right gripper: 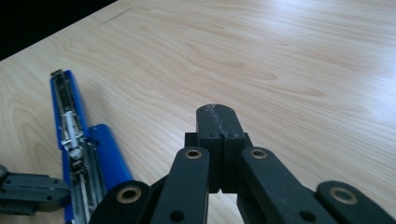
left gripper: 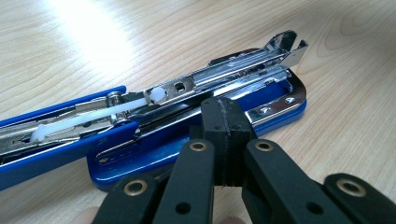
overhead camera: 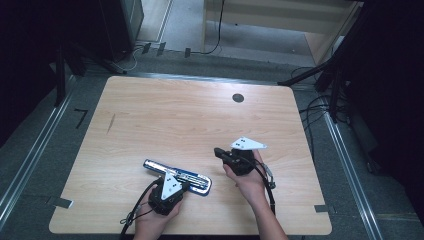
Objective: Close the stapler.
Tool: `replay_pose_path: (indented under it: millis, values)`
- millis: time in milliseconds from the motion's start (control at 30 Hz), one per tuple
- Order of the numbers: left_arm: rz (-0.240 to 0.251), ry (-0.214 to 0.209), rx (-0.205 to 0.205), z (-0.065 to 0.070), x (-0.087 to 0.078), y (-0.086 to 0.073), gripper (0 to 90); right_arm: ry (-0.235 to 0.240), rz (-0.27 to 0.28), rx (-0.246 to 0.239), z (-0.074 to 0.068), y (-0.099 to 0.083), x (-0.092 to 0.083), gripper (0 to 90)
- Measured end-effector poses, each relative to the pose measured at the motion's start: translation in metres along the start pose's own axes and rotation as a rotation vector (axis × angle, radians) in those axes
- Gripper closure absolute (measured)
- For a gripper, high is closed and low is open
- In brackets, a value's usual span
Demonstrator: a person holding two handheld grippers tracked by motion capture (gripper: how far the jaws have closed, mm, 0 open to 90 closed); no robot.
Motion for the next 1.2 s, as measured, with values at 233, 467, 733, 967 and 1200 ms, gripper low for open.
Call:
replay_pose_path:
  millis: [233, 467, 733, 967, 1200]
  values:
    - [0.0, 0.0, 0.001, 0.0, 0.0, 0.0, 90.0, -0.066, -0.001, 0.003, 0.025, -0.005, -0.016, 90.0]
    - [0.0, 0.0, 0.0, 0.0, 0.0, 0.0, 90.0, -0.113, -0.02, 0.0, 0.041, -0.016, -0.024, 90.0]
    - [0.0, 0.0, 0.001, 0.0, 0.0, 0.0, 90.0, -0.161, -0.05, 0.001, 0.057, -0.031, -0.03, 90.0]
    - [0.0, 0.0, 0.0, 0.0, 0.0, 0.0, 90.0, -0.199, -0.079, -0.001, 0.068, -0.04, -0.032, 90.0]
    - [0.0, -0.002, -0.001, 0.0, 0.0, 0.0, 90.0, -0.21, -0.094, 0.006, 0.074, -0.048, -0.035, 90.0]
Point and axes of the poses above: each handheld gripper's, and its own axes: x roughly forward along the jaws, y roughly out of its top, z roughly to its right, the point moved 8 cm from there along x, roughly forward along the jaws, and after that the axes turned 15 degrees about z, right-handed, at the moved point
